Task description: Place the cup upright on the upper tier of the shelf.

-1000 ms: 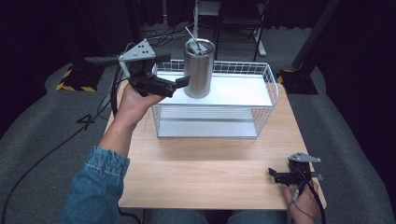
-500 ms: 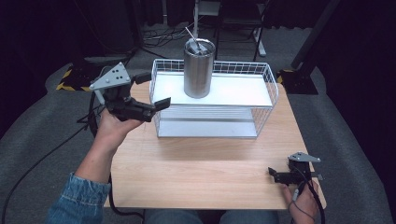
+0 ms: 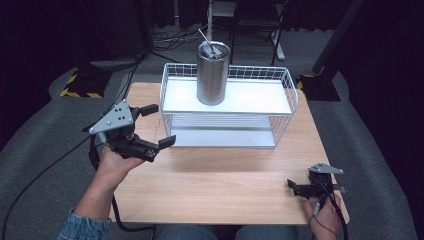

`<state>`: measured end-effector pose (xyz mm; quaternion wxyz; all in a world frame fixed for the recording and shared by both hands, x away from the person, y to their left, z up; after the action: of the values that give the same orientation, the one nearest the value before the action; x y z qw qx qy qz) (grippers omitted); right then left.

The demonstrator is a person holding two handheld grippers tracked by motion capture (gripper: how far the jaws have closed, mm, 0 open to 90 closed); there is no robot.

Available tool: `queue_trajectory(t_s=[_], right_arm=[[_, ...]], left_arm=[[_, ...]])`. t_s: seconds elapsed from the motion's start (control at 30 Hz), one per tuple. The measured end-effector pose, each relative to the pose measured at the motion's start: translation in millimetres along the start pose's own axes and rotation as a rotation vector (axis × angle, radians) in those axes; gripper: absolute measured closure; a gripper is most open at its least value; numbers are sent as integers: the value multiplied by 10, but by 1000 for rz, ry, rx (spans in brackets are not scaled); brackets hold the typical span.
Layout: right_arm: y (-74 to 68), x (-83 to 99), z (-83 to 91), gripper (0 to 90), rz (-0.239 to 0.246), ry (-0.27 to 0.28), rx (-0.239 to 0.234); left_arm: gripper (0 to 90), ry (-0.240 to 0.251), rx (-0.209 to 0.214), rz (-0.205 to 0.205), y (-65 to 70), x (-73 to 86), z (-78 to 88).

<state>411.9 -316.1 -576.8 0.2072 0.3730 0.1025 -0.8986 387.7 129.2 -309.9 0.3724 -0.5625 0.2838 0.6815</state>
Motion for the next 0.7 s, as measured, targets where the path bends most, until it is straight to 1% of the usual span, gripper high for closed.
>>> queue_trajectory(t_s=[0.1, 0.17, 0.27, 0.33, 0.43, 0.47, 0.6, 0.67, 0.7], right_arm=[[0, 0, 0, 2, 1, 0, 0], [0, 0, 0, 2, 0, 0, 0], [0, 0, 0, 2, 0, 0, 0], [1, 0, 0, 2, 0, 0, 0], [0, 0, 0, 2, 0, 0, 0], [0, 0, 0, 2, 0, 0, 0], [0, 0, 0, 2, 0, 0, 0], [0, 0, 0, 2, 0, 0, 0], [0, 0, 0, 2, 0, 0, 0]], left_arm=[[0, -4, 9, 9, 49, 190, 4], [0, -8, 14, 12, 73, 288, 1], [0, -18, 23, 4, 124, 436, 3], [0, -21, 36, 4, 171, 542, 5], [0, -34, 38, 4, 218, 712, -6], [0, -41, 36, 7, 234, 796, -11], [0, -53, 30, 19, 260, 982, -25], [0, -71, 32, 20, 275, 1090, -45], [0, -82, 27, 13, 279, 1140, -54]])
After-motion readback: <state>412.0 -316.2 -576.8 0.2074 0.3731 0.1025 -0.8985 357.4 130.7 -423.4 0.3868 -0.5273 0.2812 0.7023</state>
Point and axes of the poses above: each handheld gripper's, and its own axes: z roughly backward along the jaws, x roughly out of its underside, y roughly to its right, the point moved 10 cm from there along -z, roughly forward along the jaws, and after that the axes turned 3 degrees about -x, right-handed, at the moved point
